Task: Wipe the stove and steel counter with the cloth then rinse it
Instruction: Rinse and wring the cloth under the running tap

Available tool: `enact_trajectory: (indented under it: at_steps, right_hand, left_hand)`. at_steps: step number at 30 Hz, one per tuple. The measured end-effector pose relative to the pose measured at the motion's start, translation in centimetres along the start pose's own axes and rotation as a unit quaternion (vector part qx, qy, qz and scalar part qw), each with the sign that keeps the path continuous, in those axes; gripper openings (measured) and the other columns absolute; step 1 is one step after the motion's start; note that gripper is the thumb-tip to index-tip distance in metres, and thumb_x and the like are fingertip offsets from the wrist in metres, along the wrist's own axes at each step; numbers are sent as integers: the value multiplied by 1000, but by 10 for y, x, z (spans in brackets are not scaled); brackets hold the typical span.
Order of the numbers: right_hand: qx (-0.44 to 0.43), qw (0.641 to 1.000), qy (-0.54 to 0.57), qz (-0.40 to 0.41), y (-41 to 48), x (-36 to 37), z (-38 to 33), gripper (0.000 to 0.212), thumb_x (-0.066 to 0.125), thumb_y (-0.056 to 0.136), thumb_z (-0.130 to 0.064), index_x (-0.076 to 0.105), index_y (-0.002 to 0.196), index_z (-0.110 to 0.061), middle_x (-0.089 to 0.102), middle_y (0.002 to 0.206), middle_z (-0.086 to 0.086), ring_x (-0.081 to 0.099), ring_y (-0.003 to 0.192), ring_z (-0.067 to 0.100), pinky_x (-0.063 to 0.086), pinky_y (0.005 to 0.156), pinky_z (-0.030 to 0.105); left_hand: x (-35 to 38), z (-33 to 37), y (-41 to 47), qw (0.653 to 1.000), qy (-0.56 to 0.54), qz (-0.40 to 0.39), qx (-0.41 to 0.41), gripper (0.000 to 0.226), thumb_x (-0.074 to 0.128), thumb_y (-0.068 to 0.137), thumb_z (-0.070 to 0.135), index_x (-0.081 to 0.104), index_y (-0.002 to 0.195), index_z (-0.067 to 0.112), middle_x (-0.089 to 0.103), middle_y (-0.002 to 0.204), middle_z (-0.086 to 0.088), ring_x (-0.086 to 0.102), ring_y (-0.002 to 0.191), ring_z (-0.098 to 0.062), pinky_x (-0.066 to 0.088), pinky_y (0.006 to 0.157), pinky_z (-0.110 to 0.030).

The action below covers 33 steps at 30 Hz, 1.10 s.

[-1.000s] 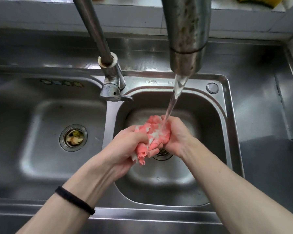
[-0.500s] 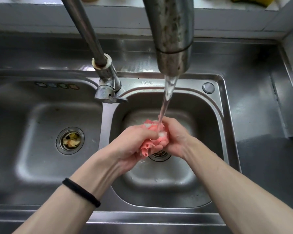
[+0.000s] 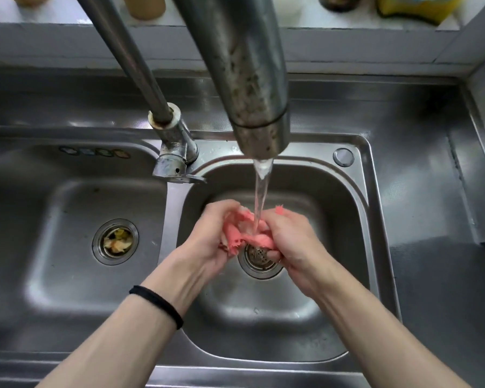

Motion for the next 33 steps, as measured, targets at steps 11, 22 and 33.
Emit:
enact_trajectory:
  at_steps: [11,22,33]
  right_hand:
    - [-255,863,-388,201,-55,41,-6,42,27,105,-49,58,118,-24,73,97,8,68,91,36,41,70,43]
    - [-139,879,-427,159,13,11,9,41,29,104,-44,60,95,-18,72,99,22,65,95,48,38,70,41]
    - [88,991,94,29,9,-11,16,22,60,100,-20,72,98,-2,70,68,6,51,40,12,30,32,19]
  left_hand:
    - [19,-16,4,998,66,-4,12,41,25,114,19,42,77,22,55,39,11,56,38,1,44,41,-12]
    - [19,-23,-6,992,125,15,21,52,49,106,25,49,55,20,36,40,5,28,29,-7,17,34,-12]
    - [-19,-24,2,995,-68,60,-41,19,56,96,16,65,81,9,47,51,0,46,45,-11,45,46,-20]
Point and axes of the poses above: each hand's wrist, its own y-axis towards the middle knuckle, its own x-axis out of the palm, z = x × y, the point moved 2 cm from there along y, towards the middle knuckle
